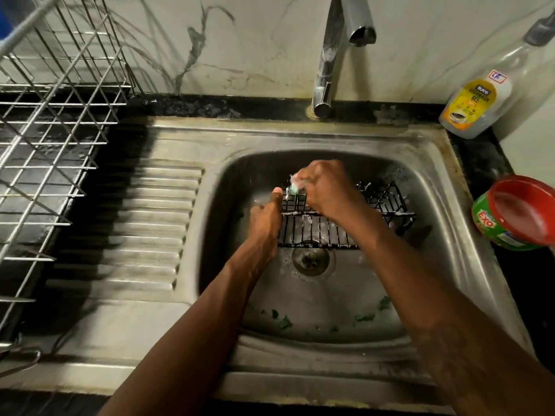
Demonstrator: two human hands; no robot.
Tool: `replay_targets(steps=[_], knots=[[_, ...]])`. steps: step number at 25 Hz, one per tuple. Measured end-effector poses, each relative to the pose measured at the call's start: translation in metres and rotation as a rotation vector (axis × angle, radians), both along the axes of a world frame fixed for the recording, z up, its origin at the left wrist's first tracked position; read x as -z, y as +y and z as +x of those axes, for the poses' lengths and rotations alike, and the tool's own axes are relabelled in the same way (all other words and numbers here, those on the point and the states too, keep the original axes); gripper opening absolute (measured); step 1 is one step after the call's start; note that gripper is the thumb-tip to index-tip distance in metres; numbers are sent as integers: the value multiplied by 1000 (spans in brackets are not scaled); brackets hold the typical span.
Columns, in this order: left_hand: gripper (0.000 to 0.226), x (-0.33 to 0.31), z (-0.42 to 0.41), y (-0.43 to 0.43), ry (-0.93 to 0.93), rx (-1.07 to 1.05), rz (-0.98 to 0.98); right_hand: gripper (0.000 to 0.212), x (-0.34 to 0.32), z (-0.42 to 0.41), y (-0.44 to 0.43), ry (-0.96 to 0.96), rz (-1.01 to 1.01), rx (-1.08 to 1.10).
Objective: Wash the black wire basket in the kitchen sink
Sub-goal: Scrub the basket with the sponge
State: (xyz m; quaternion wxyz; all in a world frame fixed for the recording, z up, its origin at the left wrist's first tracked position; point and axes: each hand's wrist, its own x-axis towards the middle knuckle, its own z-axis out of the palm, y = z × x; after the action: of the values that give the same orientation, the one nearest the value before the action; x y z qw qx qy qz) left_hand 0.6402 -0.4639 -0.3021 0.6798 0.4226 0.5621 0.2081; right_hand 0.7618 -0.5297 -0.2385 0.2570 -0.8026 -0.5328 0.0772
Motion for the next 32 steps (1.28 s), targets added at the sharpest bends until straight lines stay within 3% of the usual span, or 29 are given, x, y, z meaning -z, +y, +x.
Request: replay_targets(steps=[2,7,11,14,16,19,20,24,29,32], knots=[[67,7,2,-1,33,14,42,24,11,4,3,-70,-12,149],[45,9,3,-3,-37,-35,18,18,27,-61,8,-100,30,120],[43,0,5,-7,-62,-50,-5,23,16,-35,-21,-121,20,296],[41,-2,5,-8,-37,-51,22,14,12,-12,-39,-109,-19,380],[42,-4,4,-8,-26,-53,37,20,10,-12,-39,-163,-74,339],[35,-9,5,-10,-43,-49,46,57,2,-18,-32,-127,-192,251],[34,-12,6,-11,-50,-63,47,60,-3,-19,-30,-130,-210,208],[35,-13,4,-13,-52,-66,65,39,-18,-13,-32,-166,-251,99],[35,-14,3,-10,-47,-33,89,35,-15,0,-24,49,15,102],[35,-14,5,-11,-36,-48,68,31,-13,-2,-8,44,-85,-11]])
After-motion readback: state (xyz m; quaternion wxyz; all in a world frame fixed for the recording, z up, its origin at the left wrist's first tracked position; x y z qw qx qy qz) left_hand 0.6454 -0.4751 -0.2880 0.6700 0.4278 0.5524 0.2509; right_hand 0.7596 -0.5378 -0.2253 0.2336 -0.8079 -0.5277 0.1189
